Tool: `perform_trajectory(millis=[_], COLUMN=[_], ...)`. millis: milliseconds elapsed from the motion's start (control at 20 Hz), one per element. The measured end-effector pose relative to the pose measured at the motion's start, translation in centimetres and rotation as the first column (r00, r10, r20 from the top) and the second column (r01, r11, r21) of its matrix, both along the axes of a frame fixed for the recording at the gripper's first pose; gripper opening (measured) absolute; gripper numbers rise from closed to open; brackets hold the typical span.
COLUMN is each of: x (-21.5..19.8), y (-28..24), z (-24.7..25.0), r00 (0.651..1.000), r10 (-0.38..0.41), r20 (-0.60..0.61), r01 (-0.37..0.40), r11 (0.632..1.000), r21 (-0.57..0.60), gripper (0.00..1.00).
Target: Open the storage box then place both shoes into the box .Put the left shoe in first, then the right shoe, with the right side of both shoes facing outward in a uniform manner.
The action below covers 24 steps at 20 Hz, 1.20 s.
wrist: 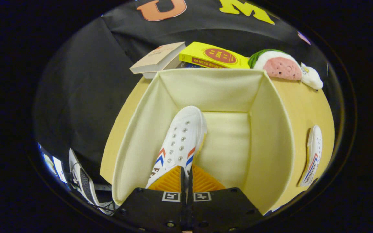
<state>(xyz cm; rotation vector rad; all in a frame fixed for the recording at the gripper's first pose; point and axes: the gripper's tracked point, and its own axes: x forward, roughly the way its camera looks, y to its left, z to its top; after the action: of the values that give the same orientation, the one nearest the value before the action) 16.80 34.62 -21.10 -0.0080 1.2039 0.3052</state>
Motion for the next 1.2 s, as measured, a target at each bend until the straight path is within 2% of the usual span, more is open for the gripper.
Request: perform_trajectory(millis=[150,300,500,600,750,900,1200], x=[0.2,0.4,0.2,0.1,-0.6,-1.6,-3.5], y=[0.1,0.1,0.4,0.2,-0.3,-2.1,-9.1], z=[-0.5,-0.6,0.1,1.2,3.6,7.4,13.5], r00=[1.000,0.999,0.996,0.997,0.996,0.990,0.971], r10=[-0.018,0.012,0.008,0.015,0.073,0.144,0.199], r20=[-0.025,-0.036,-0.084,-0.080,-0.051,0.016,0.131], r01=[0.018,-0.010,0.000,-0.008,-0.068,-0.144,-0.191], r11=[1.000,0.999,0.996,0.996,0.994,0.988,0.979], r21=[0.020,0.035,0.093,0.090,0.090,0.057,-0.071], gripper=[0.00,0.01,0.10,0.26,0.42,0.42,0.59])
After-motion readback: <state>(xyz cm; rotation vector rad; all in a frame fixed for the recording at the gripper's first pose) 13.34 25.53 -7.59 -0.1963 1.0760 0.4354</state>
